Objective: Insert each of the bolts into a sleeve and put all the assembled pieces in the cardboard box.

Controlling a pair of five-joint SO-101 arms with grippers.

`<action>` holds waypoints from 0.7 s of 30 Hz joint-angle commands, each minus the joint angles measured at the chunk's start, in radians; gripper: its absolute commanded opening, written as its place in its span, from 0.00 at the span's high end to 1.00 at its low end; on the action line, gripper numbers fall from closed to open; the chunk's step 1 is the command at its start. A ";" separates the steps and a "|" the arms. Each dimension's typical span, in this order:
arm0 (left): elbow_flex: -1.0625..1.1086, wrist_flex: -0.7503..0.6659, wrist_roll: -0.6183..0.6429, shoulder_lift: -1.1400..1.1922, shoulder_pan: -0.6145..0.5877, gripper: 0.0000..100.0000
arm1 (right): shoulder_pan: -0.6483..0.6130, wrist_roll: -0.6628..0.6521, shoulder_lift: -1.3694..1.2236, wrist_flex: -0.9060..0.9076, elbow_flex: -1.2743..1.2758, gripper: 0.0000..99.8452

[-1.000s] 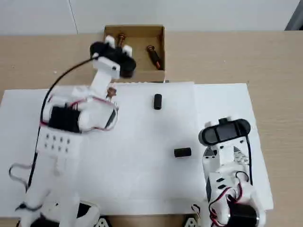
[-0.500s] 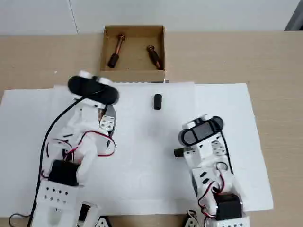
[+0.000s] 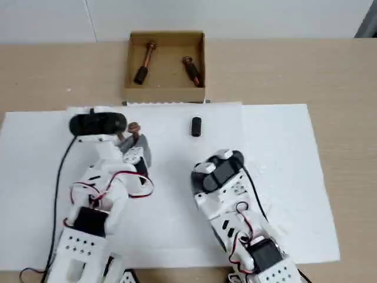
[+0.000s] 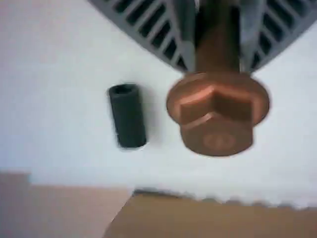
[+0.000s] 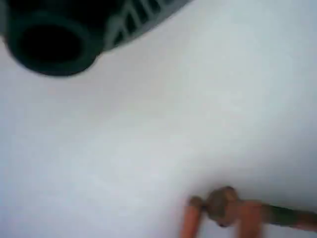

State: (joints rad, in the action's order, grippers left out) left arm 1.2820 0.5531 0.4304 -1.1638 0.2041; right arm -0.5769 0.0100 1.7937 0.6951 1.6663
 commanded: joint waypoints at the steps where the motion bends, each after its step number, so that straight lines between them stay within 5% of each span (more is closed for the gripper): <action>1: 0.053 -0.176 0.040 -0.069 0.051 0.99 | -0.054 0.006 0.005 -0.056 0.014 1.00; 9: 0.157 -0.235 0.161 -0.236 0.140 0.99 | -0.071 0.005 0.005 -0.059 0.017 1.00; 21: 0.315 -0.235 0.170 -0.532 0.236 0.99 | -0.071 0.003 0.005 -0.058 0.017 1.00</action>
State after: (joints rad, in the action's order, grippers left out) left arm 1.5980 0.3475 0.5976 -1.6210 0.4235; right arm -0.6398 0.0100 1.7937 0.6644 1.6694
